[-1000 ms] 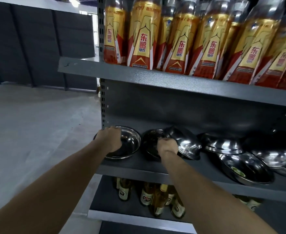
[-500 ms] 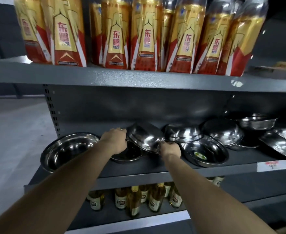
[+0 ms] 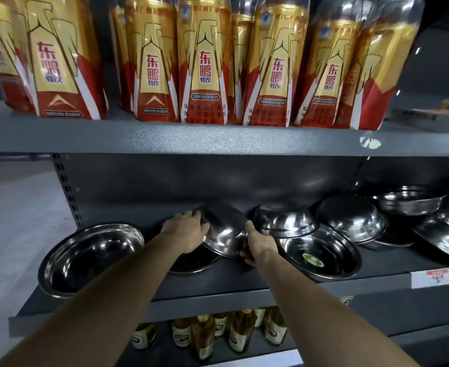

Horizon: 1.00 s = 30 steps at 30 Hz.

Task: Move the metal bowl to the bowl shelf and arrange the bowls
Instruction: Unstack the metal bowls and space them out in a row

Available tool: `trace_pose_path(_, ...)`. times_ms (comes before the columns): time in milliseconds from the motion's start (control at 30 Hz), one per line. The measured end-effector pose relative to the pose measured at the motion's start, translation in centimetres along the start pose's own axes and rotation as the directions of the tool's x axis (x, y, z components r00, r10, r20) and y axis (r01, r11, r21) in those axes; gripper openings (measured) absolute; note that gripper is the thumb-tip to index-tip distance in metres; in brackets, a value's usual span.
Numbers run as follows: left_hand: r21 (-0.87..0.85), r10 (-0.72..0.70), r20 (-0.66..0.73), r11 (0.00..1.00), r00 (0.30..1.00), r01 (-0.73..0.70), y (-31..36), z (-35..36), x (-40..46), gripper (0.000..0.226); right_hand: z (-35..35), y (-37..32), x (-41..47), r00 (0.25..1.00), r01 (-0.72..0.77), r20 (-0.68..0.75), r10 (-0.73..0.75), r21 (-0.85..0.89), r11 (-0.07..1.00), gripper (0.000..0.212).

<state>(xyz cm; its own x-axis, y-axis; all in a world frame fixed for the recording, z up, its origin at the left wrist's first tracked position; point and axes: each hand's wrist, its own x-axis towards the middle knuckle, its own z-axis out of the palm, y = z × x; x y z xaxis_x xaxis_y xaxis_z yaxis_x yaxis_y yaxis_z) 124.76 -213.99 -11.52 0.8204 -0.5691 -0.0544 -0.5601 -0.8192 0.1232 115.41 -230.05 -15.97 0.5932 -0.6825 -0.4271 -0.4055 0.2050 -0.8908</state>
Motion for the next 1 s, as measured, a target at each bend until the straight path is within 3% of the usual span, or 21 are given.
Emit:
trace_pose_path(167, -0.149, -0.074, 0.035, 0.986, 0.997, 0.078, 1.5, 1.1, 0.5, 0.075, -0.1, 0.3, 0.8, 0.999, 0.012, 0.043, -0.011, -0.034, 0.999, 0.044)
trace_pose_path(367, -0.263, -0.116, 0.008, 0.958, 0.993, 0.114, 1.6, 1.4, 0.4, 0.077, 0.1, 0.4, 0.7, 0.998, 0.056, 0.013, -0.056, -0.059, 0.997, 0.04)
trace_pose_path(700, -0.347, -0.177, -0.092, 0.928, 0.98, 0.135, 0.0, 0.3, -1.7, 0.063, 1.4, -0.1, -0.8, 0.991, 0.129, -0.005, -0.131, -0.129, 0.983, 0.066)
trace_pose_path(867, -0.557, -0.233, -0.162, 0.824, 0.959, 0.106, -0.2, -0.3, -2.9, 0.061, 1.7, -0.4, -2.3, 0.953, 0.293, -0.045, -0.299, -0.103, 0.951, 0.062)
trace_pose_path(1000, -0.743, -0.286, -0.265, 0.669, 0.921, -0.006, -0.2, -1.2, -3.6, 0.06, 1.3, -0.3, -4.1, 0.844, 0.519, -0.108, -0.525, -0.082, 0.851, 0.075)
